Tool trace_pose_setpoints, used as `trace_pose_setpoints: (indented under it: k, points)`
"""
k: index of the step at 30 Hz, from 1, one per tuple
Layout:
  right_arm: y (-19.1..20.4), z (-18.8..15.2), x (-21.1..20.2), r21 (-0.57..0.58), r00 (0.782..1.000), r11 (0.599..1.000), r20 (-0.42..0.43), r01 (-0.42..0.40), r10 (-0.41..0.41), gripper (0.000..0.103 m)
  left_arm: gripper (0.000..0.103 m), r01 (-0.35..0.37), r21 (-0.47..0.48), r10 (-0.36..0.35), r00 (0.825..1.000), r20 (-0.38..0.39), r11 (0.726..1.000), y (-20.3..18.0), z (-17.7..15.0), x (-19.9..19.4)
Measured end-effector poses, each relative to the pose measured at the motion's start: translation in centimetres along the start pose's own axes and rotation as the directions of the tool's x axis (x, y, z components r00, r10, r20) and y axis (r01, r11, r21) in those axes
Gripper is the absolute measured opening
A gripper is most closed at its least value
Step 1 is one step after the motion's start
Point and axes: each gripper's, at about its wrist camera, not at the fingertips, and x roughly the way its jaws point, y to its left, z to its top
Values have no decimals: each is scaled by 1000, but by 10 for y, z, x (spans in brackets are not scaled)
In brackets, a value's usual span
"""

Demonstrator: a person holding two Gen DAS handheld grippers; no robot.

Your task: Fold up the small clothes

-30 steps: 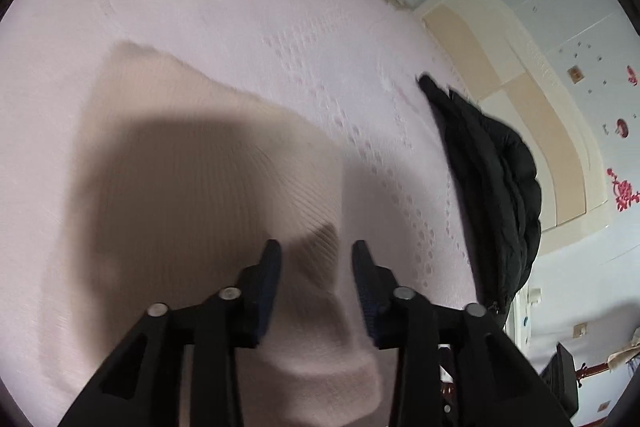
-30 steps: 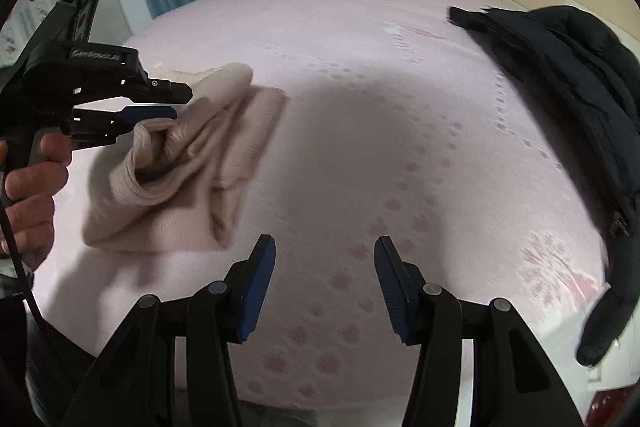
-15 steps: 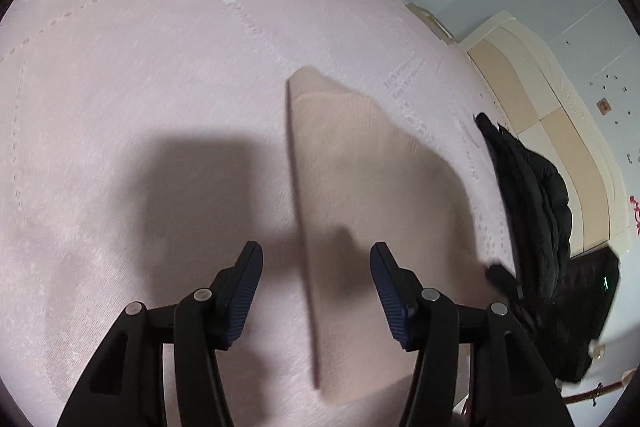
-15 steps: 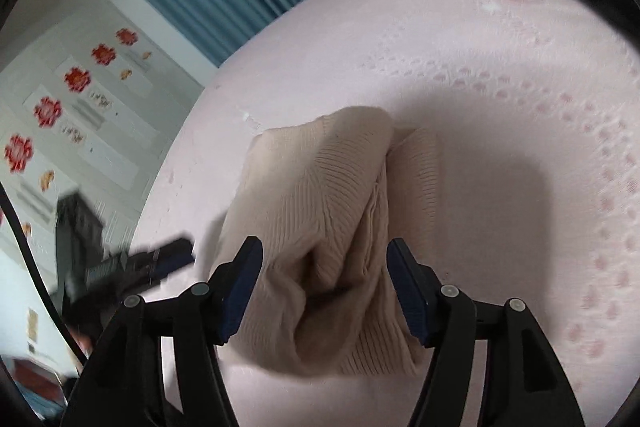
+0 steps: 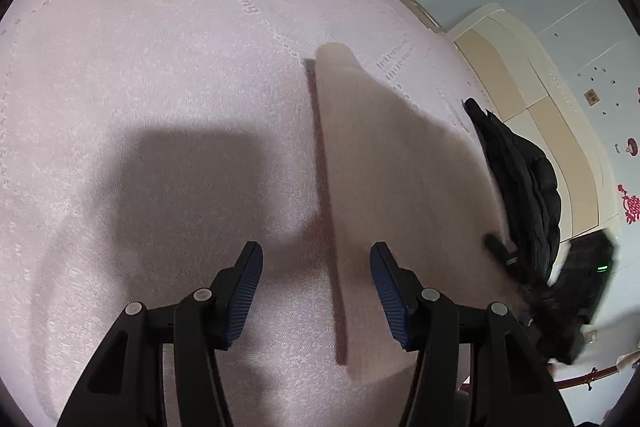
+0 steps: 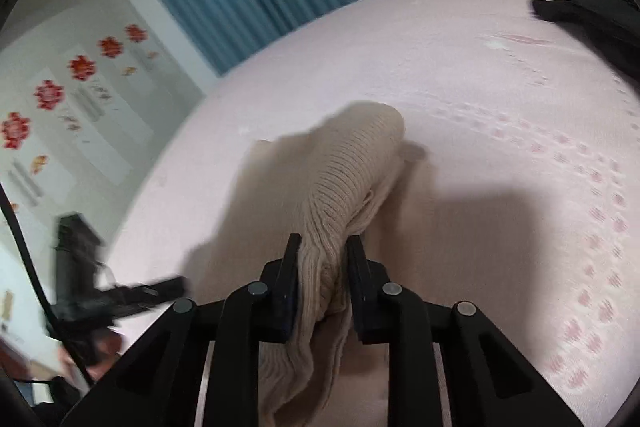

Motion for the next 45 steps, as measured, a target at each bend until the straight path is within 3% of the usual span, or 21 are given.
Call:
trace_pose_setpoints:
  k: [4,10,17,21,23,24,25,29,36,40,45]
  points:
    - [-21,-9,18,84,998,996,-67,3,3,25,54,1,-4,-1,1000,2,1000,0,3,-3]
    - [-14,12,17,34,998,998,-49,51,-49,53,54,-2,-1,2,1000,14,1000,1,7,-4]
    - [-52,34,67,204,987,978,-142,-50,80,79,54,4,15,-5,999,41,1000,3,10,-11]
    - [-55,39,78,208,983,974,-138,-92,122,81,54,-1,33,0,998,55,999,6,10,-18]
    - [-51,42,84,179,981,980,-153,-90,118,75,54,-3,32,1,998,59,999,7,11,-20]
    - [-49,42,88,170,973,978,-175,-123,153,65,54,-5,31,3,998,62,1000,8,11,-22]
    - [-49,41,93,197,959,966,-197,-165,204,46,54,-6,26,5,998,67,1000,9,11,-25]
    - [-48,45,90,207,958,964,-195,-168,209,35,54,-8,8,7,996,85,1000,12,10,-37]
    - [6,68,29,107,985,986,-98,-131,141,26,54,-16,-42,21,991,134,999,29,9,-70]
    - [58,83,-9,3,998,1000,-56,-31,31,26,54,-28,-49,35,987,155,998,37,9,-89]
    - [112,92,-29,-114,995,989,-31,94,-98,25,54,-12,-47,20,983,182,999,47,7,-108]
